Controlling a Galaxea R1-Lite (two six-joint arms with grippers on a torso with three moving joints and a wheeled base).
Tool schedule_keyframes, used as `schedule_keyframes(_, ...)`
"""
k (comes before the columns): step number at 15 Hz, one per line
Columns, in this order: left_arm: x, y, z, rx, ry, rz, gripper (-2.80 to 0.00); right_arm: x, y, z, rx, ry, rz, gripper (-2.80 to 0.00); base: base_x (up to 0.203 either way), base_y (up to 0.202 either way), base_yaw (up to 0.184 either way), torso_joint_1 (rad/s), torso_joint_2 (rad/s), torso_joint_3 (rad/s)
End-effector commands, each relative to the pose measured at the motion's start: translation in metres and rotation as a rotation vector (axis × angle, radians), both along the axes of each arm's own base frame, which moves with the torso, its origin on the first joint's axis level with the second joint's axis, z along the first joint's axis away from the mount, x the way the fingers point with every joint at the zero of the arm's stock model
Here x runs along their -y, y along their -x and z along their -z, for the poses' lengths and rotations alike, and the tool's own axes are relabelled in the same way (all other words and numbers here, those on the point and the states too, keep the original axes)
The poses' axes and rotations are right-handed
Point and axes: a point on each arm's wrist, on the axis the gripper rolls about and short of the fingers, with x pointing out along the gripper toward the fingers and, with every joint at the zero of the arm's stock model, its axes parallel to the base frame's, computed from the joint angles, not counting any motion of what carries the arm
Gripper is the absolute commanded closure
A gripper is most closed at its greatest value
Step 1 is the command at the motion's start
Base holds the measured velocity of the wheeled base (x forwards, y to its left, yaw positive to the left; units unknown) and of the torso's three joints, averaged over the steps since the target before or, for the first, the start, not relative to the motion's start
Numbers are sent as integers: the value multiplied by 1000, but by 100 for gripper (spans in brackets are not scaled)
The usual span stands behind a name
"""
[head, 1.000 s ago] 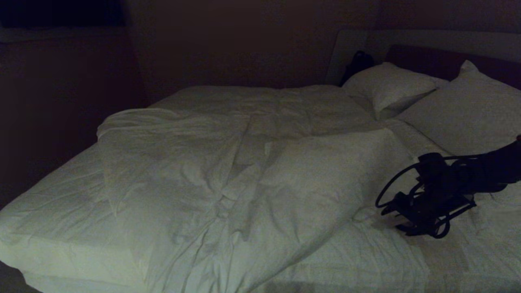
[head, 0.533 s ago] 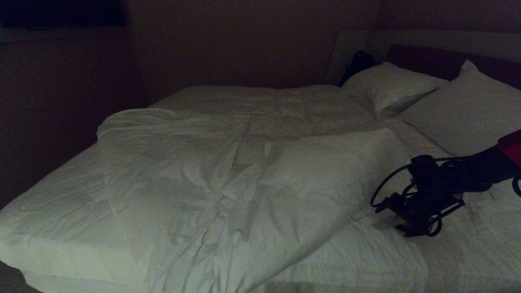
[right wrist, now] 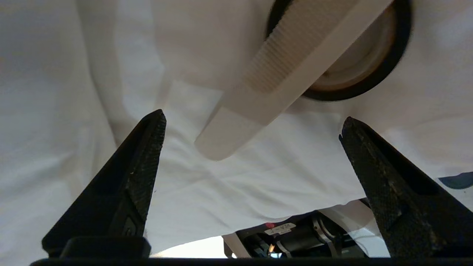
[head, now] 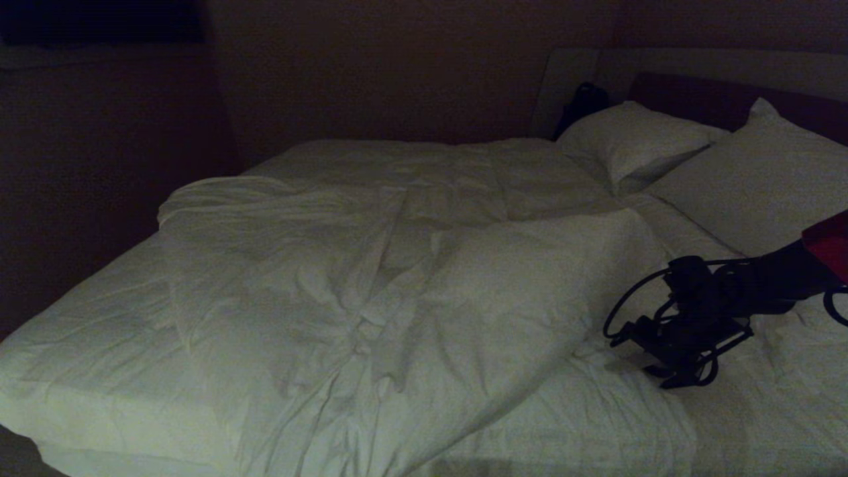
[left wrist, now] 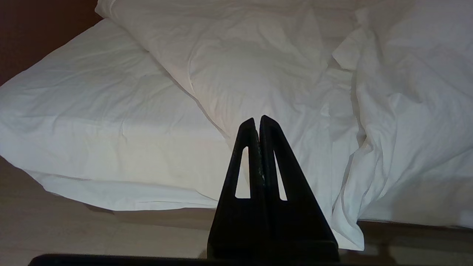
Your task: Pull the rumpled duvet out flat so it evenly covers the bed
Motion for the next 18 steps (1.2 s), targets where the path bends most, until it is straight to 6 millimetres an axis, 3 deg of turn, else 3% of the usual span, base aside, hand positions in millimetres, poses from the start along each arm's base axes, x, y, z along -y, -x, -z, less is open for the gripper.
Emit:
schedule_keyframes(1,0,0,0,0,0,0,0,0,-1,4,-10,-4,5,-280,0,0,0,0,0,0)
schedule_keyframes(11,0,0,0,-1,0,0,0,-2,-1,2,-21,-31,44,-280,0,0,0,0,0,0)
schedule_keyframes(18,0,0,0,0,0,0,0,-1,-15,5,0,-30,37,-280,0,0,0,0,0,0)
